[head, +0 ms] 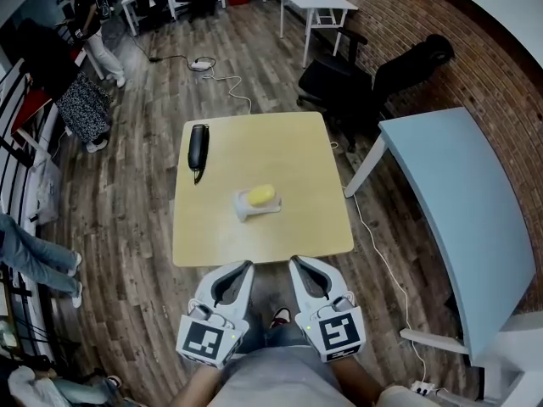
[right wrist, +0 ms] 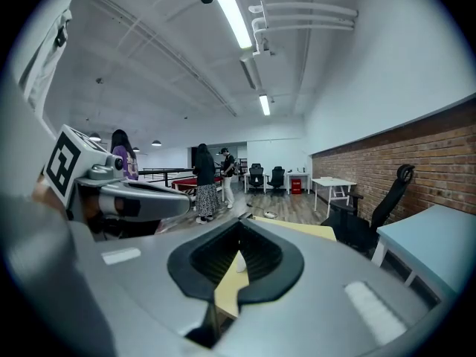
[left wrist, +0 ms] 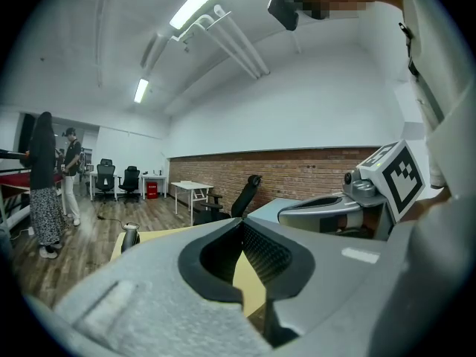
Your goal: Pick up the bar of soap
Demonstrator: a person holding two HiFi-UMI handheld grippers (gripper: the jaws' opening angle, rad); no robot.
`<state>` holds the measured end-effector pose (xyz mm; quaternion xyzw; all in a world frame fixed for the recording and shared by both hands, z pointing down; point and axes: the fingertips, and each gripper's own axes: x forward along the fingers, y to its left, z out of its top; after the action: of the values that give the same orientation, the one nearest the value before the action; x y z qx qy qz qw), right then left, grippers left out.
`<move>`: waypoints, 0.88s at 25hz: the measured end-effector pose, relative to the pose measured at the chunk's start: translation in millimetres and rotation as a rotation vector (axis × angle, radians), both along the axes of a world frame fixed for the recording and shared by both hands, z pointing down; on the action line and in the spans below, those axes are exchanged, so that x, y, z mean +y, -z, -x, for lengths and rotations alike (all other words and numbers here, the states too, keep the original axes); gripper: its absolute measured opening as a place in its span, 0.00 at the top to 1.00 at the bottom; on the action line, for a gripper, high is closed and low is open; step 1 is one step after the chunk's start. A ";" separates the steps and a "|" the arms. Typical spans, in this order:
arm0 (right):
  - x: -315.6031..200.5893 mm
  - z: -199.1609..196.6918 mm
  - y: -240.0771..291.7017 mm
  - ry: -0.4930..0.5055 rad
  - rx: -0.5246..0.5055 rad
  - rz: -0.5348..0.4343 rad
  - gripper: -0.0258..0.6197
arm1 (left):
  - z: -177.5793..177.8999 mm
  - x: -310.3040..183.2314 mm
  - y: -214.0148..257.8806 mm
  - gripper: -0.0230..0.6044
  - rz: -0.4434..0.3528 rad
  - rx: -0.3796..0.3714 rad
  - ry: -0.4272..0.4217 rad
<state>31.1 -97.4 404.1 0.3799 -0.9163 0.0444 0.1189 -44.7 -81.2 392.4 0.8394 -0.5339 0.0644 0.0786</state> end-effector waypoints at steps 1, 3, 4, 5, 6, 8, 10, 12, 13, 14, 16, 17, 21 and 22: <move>-5.1 1.6 -1.1 -0.001 0.002 0.001 0.96 | 2.3 -6.3 0.5 0.96 0.002 -0.004 0.001; -15.9 7.8 -3.0 -0.005 0.003 0.006 0.96 | 8.9 -19.8 1.0 0.96 0.001 -0.007 -0.001; -22.1 11.4 -4.1 -0.009 0.004 0.008 0.96 | 12.6 -27.5 1.1 0.96 0.001 -0.006 -0.002; -28.9 14.9 -5.1 -0.015 0.005 0.010 0.96 | 16.0 -35.5 0.4 0.96 0.002 -0.005 -0.007; -36.0 18.0 -6.7 -0.022 0.006 0.012 0.96 | 18.8 -43.2 -1.7 0.96 0.000 -0.001 -0.017; -49.4 23.3 -13.0 -0.037 0.012 0.022 0.96 | 23.2 -57.6 -7.5 0.96 -0.001 0.009 -0.043; -61.3 30.6 -19.9 -0.049 0.020 0.035 0.96 | 29.2 -72.5 -12.3 0.96 0.007 0.007 -0.062; -73.6 41.8 -23.2 -0.060 0.024 0.042 0.96 | 37.6 -88.4 -14.1 0.96 0.012 0.001 -0.080; -80.0 48.2 -24.1 -0.066 0.027 0.045 0.96 | 41.6 -95.9 -14.2 0.96 0.010 0.003 -0.094; -86.0 54.6 -24.9 -0.073 0.029 0.048 0.96 | 45.5 -102.8 -14.5 0.96 0.007 0.005 -0.111; -96.6 66.6 -26.1 -0.091 0.031 0.056 0.96 | 53.9 -115.4 -15.5 0.96 0.006 0.009 -0.138; -101.3 72.2 -26.2 -0.101 0.031 0.058 0.96 | 58.4 -121.2 -16.3 0.96 0.008 0.011 -0.148; -116.7 88.7 -35.4 -0.147 0.048 0.073 0.96 | 76.8 -142.9 -20.9 0.96 0.016 0.019 -0.189; -120.1 92.4 -38.3 -0.161 0.050 0.077 0.96 | 80.8 -147.6 -22.8 0.96 0.016 0.020 -0.201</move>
<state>-61.3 -217.5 442.4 0.4485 -0.8771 0.0795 0.1525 -125.5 -228.8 415.2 0.8886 -0.4457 0.0681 0.0838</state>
